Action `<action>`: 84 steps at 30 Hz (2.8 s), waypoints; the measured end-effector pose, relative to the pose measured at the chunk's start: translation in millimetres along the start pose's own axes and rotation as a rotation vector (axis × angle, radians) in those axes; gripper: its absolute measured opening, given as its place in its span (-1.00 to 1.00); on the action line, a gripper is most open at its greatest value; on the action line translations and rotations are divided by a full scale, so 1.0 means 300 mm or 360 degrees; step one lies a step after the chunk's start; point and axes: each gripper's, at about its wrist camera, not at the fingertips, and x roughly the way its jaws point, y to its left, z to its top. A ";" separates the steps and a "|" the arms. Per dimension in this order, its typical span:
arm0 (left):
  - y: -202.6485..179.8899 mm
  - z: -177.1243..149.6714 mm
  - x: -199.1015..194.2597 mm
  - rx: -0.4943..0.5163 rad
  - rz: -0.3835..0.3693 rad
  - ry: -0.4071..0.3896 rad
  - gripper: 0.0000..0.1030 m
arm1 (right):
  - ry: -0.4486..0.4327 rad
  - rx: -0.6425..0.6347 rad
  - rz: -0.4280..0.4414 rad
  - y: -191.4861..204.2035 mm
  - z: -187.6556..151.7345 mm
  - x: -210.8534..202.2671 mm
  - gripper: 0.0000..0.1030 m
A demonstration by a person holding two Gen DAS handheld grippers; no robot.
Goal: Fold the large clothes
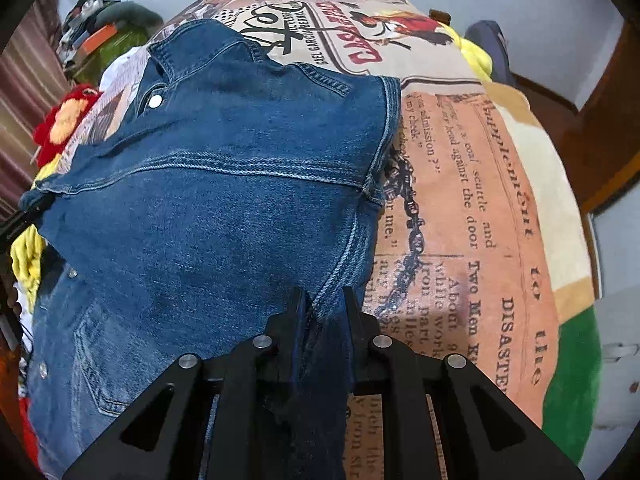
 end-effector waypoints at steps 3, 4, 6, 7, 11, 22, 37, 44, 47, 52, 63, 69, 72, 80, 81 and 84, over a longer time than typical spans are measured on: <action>-0.009 -0.043 0.022 0.0012 0.0040 0.0028 -0.23 | -0.0026 -0.0062 -0.0033 0.010 -0.009 -0.005 -0.76; -0.010 -0.052 0.025 0.0019 0.0061 0.0038 -0.09 | -0.0039 -0.0096 -0.0054 0.020 -0.014 -0.007 -0.74; -0.010 -0.068 0.028 0.0061 0.0139 0.0058 0.12 | -0.0063 -0.0147 -0.0110 0.029 -0.021 -0.012 -0.53; -0.008 -0.075 0.026 0.0073 0.0154 0.0056 0.22 | -0.0081 -0.0172 -0.0181 0.033 -0.025 -0.015 -0.11; 0.028 -0.084 0.005 0.0073 0.0125 0.0095 0.50 | -0.0158 -0.0224 -0.0386 0.021 -0.044 -0.022 0.57; 0.109 0.030 -0.097 -0.0021 -0.0045 0.0038 0.55 | -0.0158 0.0086 -0.0003 -0.095 0.060 -0.098 0.57; 0.239 0.244 0.226 -0.0401 -0.0334 0.0287 0.49 | -0.0127 0.0337 0.0269 -0.188 0.311 0.030 0.57; 0.215 0.297 0.346 -0.0356 -0.0264 0.0314 -0.21 | -0.0060 0.0396 0.0368 -0.184 0.354 0.170 0.26; 0.212 0.315 0.378 -0.0372 -0.0290 0.0312 -0.63 | -0.0053 0.0427 0.0376 -0.189 0.368 0.209 -0.25; 0.136 0.348 0.333 -0.0231 -0.0089 0.0198 -0.74 | -0.0086 0.0359 0.0349 -0.181 0.415 0.205 -0.72; 0.119 0.455 0.047 -0.0149 -0.0080 -0.0208 -0.77 | -0.0456 0.0038 0.0149 -0.024 0.619 -0.012 -0.79; 0.151 0.506 0.044 -0.0142 -0.0041 -0.0240 -0.77 | -0.0566 -0.0020 0.0122 0.023 0.720 -0.050 -0.79; 0.196 0.518 0.113 -0.0211 -0.0038 -0.0198 -0.77 | -0.0535 -0.0029 0.0068 0.024 0.741 0.009 -0.79; 0.257 0.488 0.317 -0.0299 -0.0025 -0.0014 -0.76 | -0.0368 0.0036 -0.0003 -0.064 0.720 0.245 -0.78; 0.257 0.484 0.333 -0.0300 -0.0023 0.0002 -0.76 | -0.0344 0.0048 0.0013 -0.076 0.716 0.269 -0.78; 0.249 0.470 0.386 -0.0296 -0.0001 0.0046 -0.74 | -0.0287 0.0103 0.0044 -0.097 0.704 0.324 -0.76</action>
